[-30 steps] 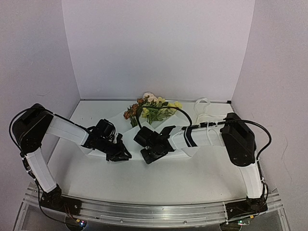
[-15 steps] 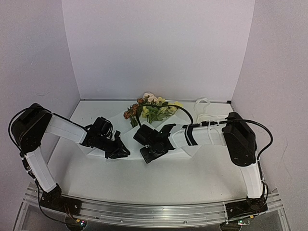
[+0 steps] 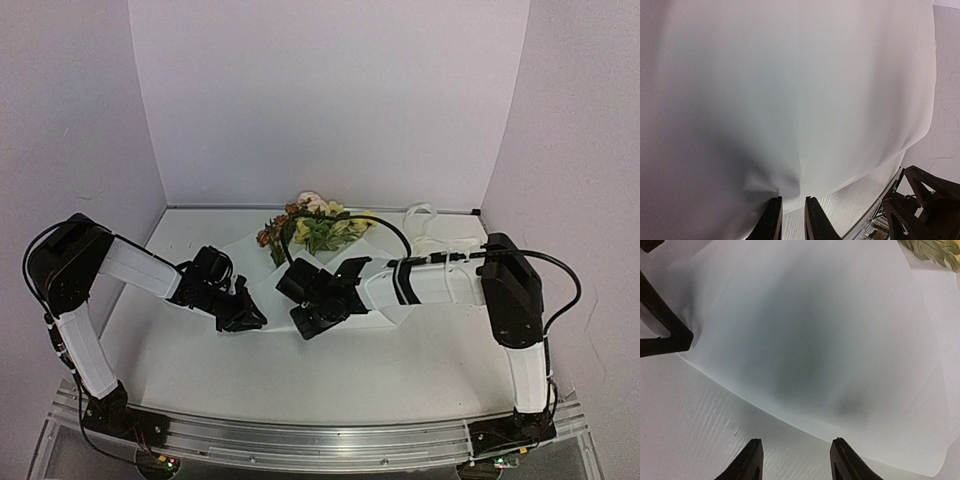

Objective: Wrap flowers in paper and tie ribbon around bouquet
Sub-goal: Press the fold line of the 1/4-folded wrapping paper, then pick up the one-fourth-folded wrapping paper from the center of the board, then fold the one-fourth-folded wrapping paper at the center of the board.

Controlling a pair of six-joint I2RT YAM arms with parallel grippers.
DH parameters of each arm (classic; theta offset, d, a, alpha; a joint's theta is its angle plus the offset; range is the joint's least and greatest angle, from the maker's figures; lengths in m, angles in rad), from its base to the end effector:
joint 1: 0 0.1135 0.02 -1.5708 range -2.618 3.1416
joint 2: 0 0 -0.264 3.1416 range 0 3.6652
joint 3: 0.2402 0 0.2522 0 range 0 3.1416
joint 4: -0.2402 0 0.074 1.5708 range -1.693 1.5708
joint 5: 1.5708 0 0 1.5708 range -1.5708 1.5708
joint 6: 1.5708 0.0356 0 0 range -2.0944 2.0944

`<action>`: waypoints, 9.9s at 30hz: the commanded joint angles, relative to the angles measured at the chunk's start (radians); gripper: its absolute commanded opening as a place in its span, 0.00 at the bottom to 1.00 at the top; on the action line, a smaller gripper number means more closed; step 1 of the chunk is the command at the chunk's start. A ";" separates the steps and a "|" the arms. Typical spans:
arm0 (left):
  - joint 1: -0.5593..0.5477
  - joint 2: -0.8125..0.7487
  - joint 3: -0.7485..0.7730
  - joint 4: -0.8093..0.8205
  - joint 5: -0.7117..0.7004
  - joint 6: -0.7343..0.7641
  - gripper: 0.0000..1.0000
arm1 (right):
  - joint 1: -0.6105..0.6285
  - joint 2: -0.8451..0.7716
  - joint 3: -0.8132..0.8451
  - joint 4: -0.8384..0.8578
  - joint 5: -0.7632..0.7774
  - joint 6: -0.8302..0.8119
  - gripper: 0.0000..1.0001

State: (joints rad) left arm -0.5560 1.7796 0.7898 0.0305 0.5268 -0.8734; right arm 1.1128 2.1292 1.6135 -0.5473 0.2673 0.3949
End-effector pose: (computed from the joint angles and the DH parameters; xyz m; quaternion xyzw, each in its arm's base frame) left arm 0.2619 -0.1838 0.1141 -0.0681 0.9215 -0.3780 0.0568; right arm 0.2097 0.4042 0.1741 -0.3057 0.9099 0.0763 0.2698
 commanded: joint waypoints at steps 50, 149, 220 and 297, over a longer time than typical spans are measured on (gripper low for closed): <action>0.045 -0.100 -0.146 -0.024 -0.091 0.016 0.18 | -0.160 -0.123 -0.382 0.106 -0.043 0.321 0.37; 0.334 -0.578 -0.103 -0.410 -0.226 0.186 0.25 | -0.439 -0.520 -0.876 0.693 -0.471 0.758 0.55; -0.125 0.327 0.612 -0.241 -0.086 0.188 0.16 | -0.424 -0.561 -1.186 1.147 -0.236 0.668 0.00; -0.259 0.070 0.545 -0.299 -0.082 0.222 0.33 | -0.124 -0.727 -0.829 0.555 -0.034 0.371 0.00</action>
State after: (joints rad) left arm -0.8313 2.0300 1.4289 -0.2394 0.4604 -0.7042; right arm 0.9844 1.4139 0.7628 0.0277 0.2157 0.7739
